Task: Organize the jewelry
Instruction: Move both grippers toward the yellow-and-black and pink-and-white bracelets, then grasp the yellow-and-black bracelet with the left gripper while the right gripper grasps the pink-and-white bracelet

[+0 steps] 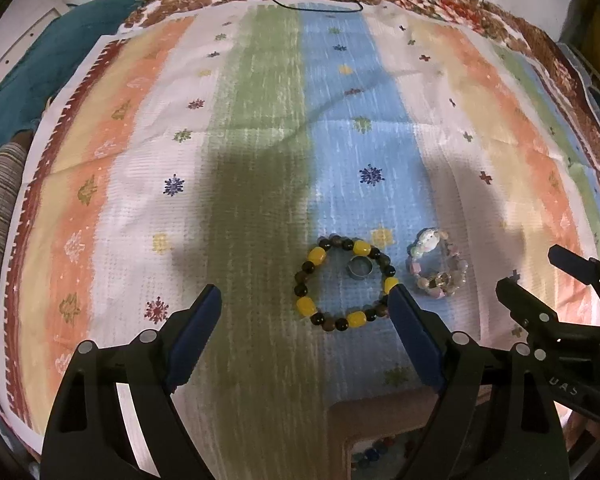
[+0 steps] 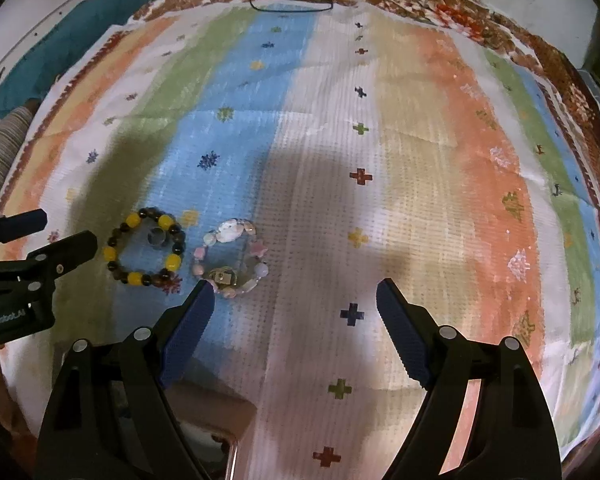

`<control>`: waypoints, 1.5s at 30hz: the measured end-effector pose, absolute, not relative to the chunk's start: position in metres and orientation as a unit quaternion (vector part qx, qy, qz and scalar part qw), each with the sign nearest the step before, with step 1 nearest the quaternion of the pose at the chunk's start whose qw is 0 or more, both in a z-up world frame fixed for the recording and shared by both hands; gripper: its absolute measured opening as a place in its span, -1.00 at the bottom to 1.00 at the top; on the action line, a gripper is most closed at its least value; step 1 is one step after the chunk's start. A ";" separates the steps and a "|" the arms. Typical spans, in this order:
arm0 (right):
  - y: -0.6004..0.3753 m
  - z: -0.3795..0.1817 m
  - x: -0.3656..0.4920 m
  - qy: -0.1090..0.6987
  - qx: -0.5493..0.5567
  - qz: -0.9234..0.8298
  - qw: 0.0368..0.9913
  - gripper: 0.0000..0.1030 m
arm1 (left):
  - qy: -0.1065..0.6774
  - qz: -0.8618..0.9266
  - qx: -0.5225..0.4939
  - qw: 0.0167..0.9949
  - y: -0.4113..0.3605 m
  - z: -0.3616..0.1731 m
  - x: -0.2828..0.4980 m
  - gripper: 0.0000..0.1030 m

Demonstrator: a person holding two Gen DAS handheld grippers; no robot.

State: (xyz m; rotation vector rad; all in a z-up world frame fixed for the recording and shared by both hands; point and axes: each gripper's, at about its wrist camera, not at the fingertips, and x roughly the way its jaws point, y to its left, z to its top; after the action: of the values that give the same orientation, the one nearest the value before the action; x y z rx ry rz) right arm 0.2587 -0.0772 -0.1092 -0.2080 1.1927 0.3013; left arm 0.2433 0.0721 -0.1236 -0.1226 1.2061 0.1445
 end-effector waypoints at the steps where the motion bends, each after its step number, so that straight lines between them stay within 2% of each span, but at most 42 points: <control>1: -0.077 -0.111 0.260 0.560 -0.098 0.139 0.811 0.62 | 0.568 0.068 -0.057 0.818 0.073 -0.125 0.245 0.63; 20: -0.067 -0.142 0.285 0.579 -0.098 0.120 0.800 0.62 | 0.595 0.068 -0.037 0.800 0.077 -0.154 0.264 0.48; 27: -0.059 -0.154 0.290 0.585 -0.109 0.119 0.795 0.61 | 0.612 0.064 -0.034 0.788 0.079 -0.170 0.266 0.21; 28: -0.058 -0.156 0.291 0.585 -0.111 0.118 0.795 0.58 | 0.613 0.064 -0.034 0.787 0.079 -0.171 0.266 0.19; 29: -0.057 -0.157 0.291 0.584 -0.116 0.115 0.795 0.43 | 0.613 0.064 -0.033 0.786 0.079 -0.171 0.266 0.18; 32: -0.057 -0.160 0.292 0.584 -0.123 0.112 0.795 0.38 | 0.616 0.062 -0.032 0.785 0.080 -0.174 0.266 0.03; 34: -0.059 -0.161 0.293 0.584 -0.123 0.112 0.794 0.28 | 0.617 0.062 -0.029 0.784 0.080 -0.176 0.266 -0.13; 37: -0.061 -0.159 0.293 0.583 -0.123 0.113 0.795 -0.03 | 0.617 0.059 -0.024 0.784 0.078 -0.179 0.265 -0.38; 39: -0.062 -0.159 0.294 0.582 -0.121 0.114 0.796 -0.19 | 0.618 0.054 -0.024 0.784 0.075 -0.180 0.264 -0.68; 42: -0.063 -0.158 0.293 0.580 -0.119 0.118 0.797 -0.54 | 0.618 0.050 -0.022 0.784 0.072 -0.180 0.264 -0.77; 43: -0.063 -0.157 0.293 0.579 -0.118 0.120 0.797 -0.73 | 0.618 0.049 -0.023 0.784 0.072 -0.179 0.264 -0.78; 45: -0.063 -0.155 0.292 0.579 -0.114 0.123 0.797 -0.77 | 0.617 0.045 -0.028 0.785 0.073 -0.176 0.264 -0.81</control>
State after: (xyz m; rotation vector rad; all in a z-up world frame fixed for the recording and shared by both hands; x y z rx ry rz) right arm 0.2923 -0.0631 -0.1549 -0.2455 1.2442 0.2644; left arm 0.2643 0.0729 -0.1762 -0.0610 1.3318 0.0973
